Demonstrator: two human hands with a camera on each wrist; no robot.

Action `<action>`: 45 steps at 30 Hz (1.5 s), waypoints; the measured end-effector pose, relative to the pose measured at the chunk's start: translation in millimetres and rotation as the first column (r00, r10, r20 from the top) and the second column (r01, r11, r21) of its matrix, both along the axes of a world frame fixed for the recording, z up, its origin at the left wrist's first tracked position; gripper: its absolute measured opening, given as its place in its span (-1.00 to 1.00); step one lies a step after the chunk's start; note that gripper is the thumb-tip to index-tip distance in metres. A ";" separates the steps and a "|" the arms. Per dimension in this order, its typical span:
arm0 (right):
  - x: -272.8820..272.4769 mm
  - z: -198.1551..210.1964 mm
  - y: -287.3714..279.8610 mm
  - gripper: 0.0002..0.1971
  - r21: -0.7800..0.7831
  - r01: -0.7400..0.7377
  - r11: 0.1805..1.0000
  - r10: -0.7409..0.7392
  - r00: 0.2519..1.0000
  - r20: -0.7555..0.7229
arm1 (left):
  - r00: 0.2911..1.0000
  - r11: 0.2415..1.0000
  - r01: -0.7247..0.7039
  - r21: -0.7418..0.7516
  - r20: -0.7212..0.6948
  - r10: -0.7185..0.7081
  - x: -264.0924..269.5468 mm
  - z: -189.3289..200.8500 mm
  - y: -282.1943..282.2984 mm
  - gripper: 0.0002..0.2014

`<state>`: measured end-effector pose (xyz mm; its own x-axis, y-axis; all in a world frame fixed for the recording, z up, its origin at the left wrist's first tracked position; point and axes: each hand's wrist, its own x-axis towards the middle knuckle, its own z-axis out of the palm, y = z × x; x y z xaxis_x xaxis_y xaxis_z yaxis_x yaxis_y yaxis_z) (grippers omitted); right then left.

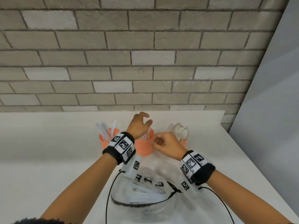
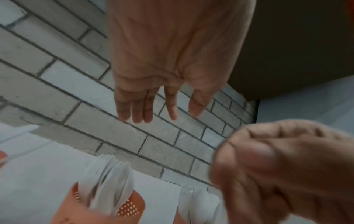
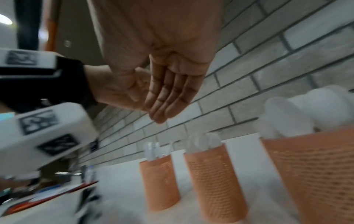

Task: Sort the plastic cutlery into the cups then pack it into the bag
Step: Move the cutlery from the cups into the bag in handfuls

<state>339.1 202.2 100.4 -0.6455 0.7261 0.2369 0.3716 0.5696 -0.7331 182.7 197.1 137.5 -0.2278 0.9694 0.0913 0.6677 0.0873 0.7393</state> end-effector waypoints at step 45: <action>-43.5 -79.1 -62.6 -0.33 -0.259 0.130 0.957 0.111 0.661 0.742 | 0.961 0.856 0.219 -0.469 -0.048 -0.273 -42.5 -48.7 -157.6 -0.32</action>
